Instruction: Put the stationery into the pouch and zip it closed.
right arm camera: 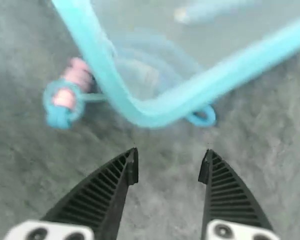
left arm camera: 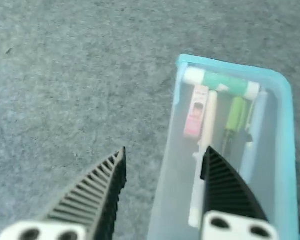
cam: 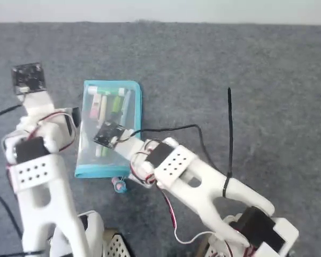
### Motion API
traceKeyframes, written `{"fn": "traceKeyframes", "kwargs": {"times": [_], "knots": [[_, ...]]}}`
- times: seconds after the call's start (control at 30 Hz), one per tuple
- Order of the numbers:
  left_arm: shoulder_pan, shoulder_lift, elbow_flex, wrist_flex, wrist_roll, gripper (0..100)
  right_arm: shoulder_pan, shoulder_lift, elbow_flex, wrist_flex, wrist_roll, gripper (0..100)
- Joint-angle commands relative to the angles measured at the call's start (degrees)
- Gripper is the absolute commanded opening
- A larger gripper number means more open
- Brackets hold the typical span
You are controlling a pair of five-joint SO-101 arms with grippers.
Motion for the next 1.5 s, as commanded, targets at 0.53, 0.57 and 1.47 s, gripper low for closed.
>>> {"fn": "traceKeyframes", "kwargs": {"times": [0.53, 0.57, 1.47], "knots": [[-7.03, 22.24, -20.26, 4.84, -0.09, 23, -6.73, 0.40, -4.84, -4.79, -2.29, 21.3], [-7.03, 22.33, -20.26, 4.84, -0.09, 23, -6.73, 0.40, -4.84, -4.79, -2.29, 21.3], [-6.77, 22.42, -19.82, 4.92, -0.09, 23, 16.84, 27.21, -38.15, 4.00, 0.09, 21.5]]}}
